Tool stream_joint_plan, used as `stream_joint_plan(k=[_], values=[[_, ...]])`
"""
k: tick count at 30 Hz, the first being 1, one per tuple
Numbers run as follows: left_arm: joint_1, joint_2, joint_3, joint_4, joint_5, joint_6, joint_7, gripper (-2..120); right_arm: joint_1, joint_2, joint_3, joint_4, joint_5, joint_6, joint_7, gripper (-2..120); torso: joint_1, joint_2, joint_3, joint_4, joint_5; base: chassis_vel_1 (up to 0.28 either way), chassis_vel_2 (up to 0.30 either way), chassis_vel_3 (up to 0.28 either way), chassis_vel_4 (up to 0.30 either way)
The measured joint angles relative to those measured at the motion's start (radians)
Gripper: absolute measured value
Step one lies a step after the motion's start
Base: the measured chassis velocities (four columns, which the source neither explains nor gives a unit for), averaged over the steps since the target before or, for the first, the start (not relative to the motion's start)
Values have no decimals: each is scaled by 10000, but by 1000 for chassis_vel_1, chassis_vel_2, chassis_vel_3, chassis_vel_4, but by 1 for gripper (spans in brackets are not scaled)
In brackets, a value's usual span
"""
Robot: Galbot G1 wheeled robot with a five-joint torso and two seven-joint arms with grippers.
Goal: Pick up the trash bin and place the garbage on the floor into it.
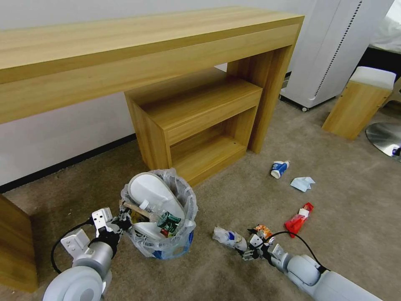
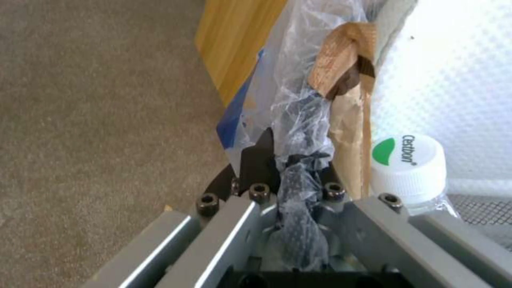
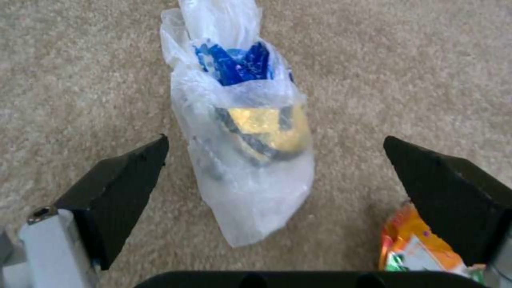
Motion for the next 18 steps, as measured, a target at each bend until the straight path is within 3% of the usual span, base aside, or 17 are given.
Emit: stream_joint_plan(k=[11, 18], values=[[43, 28, -76, -66, -33, 0, -15, 1, 207, 268, -179, -298, -71, 105, 51, 99, 0, 0, 0, 1, 0, 0, 0, 0, 0], [23, 2, -50, -36, -31, -8, -16, 1, 236, 313, -170, -461, -115, 151, 99, 78, 0, 0, 0, 0, -1, 0, 0, 0, 0]])
